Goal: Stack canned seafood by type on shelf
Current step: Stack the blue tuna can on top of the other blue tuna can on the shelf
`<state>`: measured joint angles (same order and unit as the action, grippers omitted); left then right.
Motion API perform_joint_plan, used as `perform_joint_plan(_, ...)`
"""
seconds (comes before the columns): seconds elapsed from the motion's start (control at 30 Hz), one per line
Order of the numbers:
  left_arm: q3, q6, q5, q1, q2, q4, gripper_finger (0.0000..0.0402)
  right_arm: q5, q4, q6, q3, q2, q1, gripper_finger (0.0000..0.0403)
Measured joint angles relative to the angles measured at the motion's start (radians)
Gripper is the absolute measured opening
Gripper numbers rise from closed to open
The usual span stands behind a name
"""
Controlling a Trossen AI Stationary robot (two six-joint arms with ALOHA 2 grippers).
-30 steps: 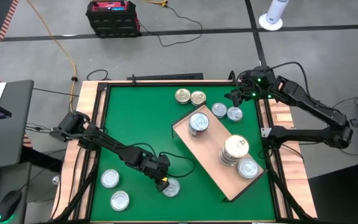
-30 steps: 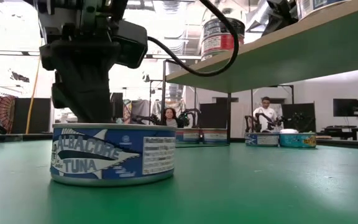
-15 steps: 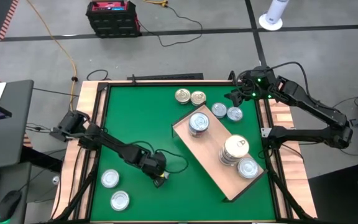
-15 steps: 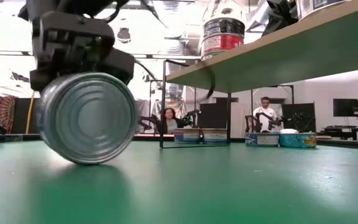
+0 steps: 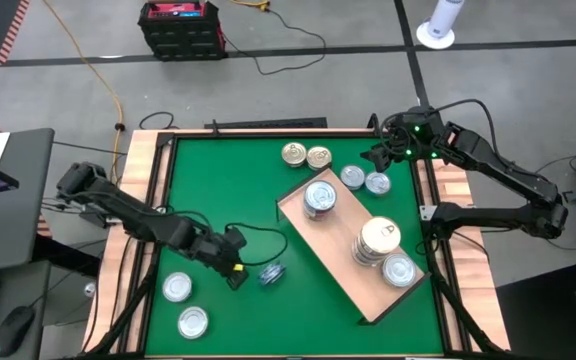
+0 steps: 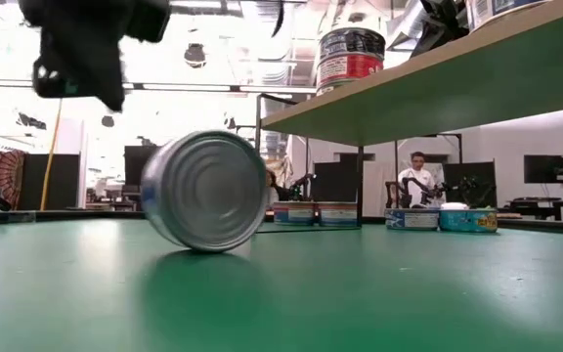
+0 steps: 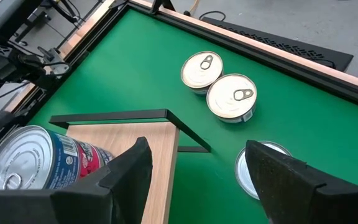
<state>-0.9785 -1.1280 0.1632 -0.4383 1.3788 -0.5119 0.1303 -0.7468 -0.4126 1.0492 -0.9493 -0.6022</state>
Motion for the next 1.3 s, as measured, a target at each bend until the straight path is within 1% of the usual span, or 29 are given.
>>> perform_joint_plan(0.13, -0.001, 0.001, 0.024, -0.002, 0.006, 0.097, 0.0143, 0.000, 0.000, 0.003, 0.000, 0.000, 0.000, 0.0281)
perform_joint_plan(0.23, -0.001, 0.028, 0.045, 0.021, 0.041, 0.188, 0.0220, 0.000, 0.001, 0.003, 0.000, 0.000, 0.000, 0.0281)
perform_joint_plan(0.3, -0.012, 0.075, 0.049, 0.039, 0.083, 0.249, 0.0267, 0.000, 0.002, 0.002, 0.000, 0.000, 0.000, 0.0281)
perform_joint_plan(0.4, -0.093, 0.184, 0.091, 0.045, 0.170, 0.235, 0.0314, 0.000, 0.002, -0.002, 0.000, 0.000, 0.000, 0.0281)
perform_joint_plan(0.47, -0.173, 0.262, 0.146, 0.043, 0.236, 0.160, 0.0326, 0.000, 0.000, -0.012, 0.000, 0.000, 0.000, 0.0281)
perform_joint_plan(0.57, -0.307, 0.327, 0.258, 0.039, 0.331, 0.008, 0.0327, 0.000, 0.000, -0.022, 0.000, 0.000, 0.000, 0.0281)
perform_joint_plan(0.63, -0.372, 0.337, 0.291, 0.040, 0.387, -0.054, 0.0324, 0.000, 0.000, -0.024, 0.000, 0.000, 0.000, 0.0281)
perform_joint_plan(0.7, -0.408, 0.339, 0.259, 0.043, 0.432, -0.077, 0.0323, 0.000, 0.000, -0.024, 0.000, 0.000, 0.000, 0.0281)
perform_joint_plan(0.87, -0.418, 0.274, 0.071, 0.049, 0.490, -0.084, 0.0322, 0.000, 0.000, -0.024, 0.000, 0.000, 0.000, 0.0281)
perform_joint_plan(0.93, -0.418, 0.240, 0.044, 0.048, 0.491, -0.124, 0.0321, 0.000, 0.000, -0.024, 0.000, 0.000, 0.000, 0.0281)
perform_joint_plan(1.0, -0.418, 0.226, 0.047, 0.045, 0.488, -0.154, 0.0313, 0.000, 0.001, -0.024, 0.000, 0.000, 0.000, 0.0281)
perform_joint_plan(1.07, -0.418, 0.235, 0.054, 0.040, 0.482, -0.183, 0.0297, 0.000, 0.003, -0.023, 0.000, 0.000, 0.000, 0.0281)
perform_joint_plan(1.13, -0.419, 0.268, 0.052, 0.039, 0.479, -0.192, 0.0272, 0.000, 0.005, -0.023, 0.000, 0.000, 0.000, 0.0281)
perform_joint_plan(1.3, -0.416, 0.402, 0.014, 0.028, 0.490, -0.241, 0.0185, 0.000, 0.029, -0.024, 0.000, 0.000, 0.000, 0.0281)
